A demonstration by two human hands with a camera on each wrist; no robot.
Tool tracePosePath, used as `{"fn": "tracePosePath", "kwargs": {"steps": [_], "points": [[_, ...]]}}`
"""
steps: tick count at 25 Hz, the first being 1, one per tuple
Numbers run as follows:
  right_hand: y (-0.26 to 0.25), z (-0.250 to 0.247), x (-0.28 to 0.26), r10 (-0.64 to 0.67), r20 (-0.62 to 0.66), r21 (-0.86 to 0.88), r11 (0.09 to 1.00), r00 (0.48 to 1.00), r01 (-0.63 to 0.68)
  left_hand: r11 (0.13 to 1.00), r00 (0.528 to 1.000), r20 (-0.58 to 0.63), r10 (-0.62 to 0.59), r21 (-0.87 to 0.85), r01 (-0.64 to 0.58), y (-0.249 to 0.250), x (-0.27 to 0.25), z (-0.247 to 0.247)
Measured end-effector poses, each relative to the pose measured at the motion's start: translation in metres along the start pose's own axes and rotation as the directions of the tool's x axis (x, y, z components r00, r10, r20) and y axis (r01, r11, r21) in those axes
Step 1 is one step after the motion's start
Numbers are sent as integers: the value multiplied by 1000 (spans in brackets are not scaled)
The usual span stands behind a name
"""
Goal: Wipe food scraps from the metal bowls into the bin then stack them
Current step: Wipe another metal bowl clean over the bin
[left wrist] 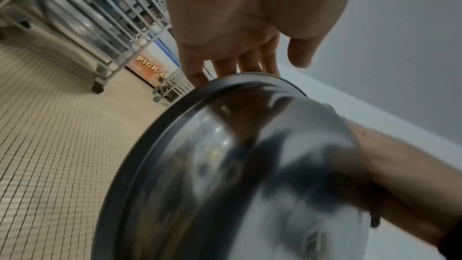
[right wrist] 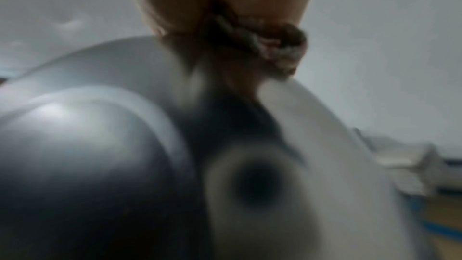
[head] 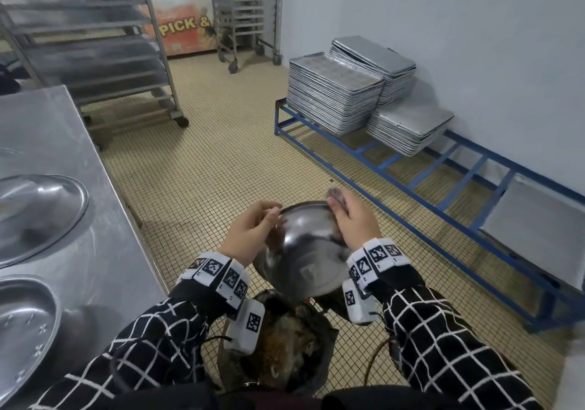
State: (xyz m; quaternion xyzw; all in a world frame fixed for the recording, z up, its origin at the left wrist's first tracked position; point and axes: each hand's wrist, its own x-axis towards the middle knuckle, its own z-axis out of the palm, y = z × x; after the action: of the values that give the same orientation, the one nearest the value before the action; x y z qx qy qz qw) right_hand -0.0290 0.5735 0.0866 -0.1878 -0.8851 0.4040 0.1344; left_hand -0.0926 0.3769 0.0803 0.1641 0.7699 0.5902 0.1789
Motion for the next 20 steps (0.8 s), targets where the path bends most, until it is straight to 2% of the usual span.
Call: {"fn": "tracePosePath", "kwargs": {"steps": [2, 4, 6, 8, 10, 11, 13, 15, 16, 17, 18, 19, 20], "points": [[-14, 3, 2, -182, 103, -223, 954, 978, 201, 992, 997, 78, 2, 128, -12, 3, -1, 5], [-25, 11, 1, -291, 77, -326, 896, 953, 300, 988, 999, 45, 4, 152, -11, 4, -2, 8], [-30, 23, -8, -323, -27, -361, 886, 946, 292, 997, 999, -38, -26, 66, 28, 2, -1, 11], [-32, 40, -25, -340, -50, -450, 847, 939, 283, 997, 991, -106, -83, 0, 83, -1, 3, 10], [-34, 58, -42, -396, -68, -548, 782, 916, 298, 988, 982, -131, -136, -90, 125, -5, 6, 9], [-33, 62, -46, -408, -105, -563, 776, 907, 284, 981, 979, -131, -158, -131, 140, -4, 5, 8], [-24, 58, -42, -332, -238, -489, 853, 913, 182, 971, 975, -122, -187, -172, 164, -4, 1, 9], [-8, 49, -35, -100, -362, -173, 984, 927, 38, 957, 968, -129, -215, -223, 183, -2, -3, 7], [1, 44, -32, 28, -379, 47, 999, 925, -11, 950, 964, -146, -220, -255, 178, -2, -4, 5], [9, 40, -30, 130, -365, 225, 973, 922, -48, 947, 963, -161, -218, -274, 169, 0, -4, 2], [13, 38, -29, 185, -344, 310, 948, 921, -75, 948, 963, -172, -208, -277, 155, 1, -3, -1], [14, 37, -30, 189, -337, 322, 944, 922, -76, 954, 965, -177, -194, -264, 143, 1, -2, -3], [12, 38, -31, 138, -348, 278, 960, 927, -38, 961, 968, -177, -178, -243, 132, 1, -1, -4]]}}
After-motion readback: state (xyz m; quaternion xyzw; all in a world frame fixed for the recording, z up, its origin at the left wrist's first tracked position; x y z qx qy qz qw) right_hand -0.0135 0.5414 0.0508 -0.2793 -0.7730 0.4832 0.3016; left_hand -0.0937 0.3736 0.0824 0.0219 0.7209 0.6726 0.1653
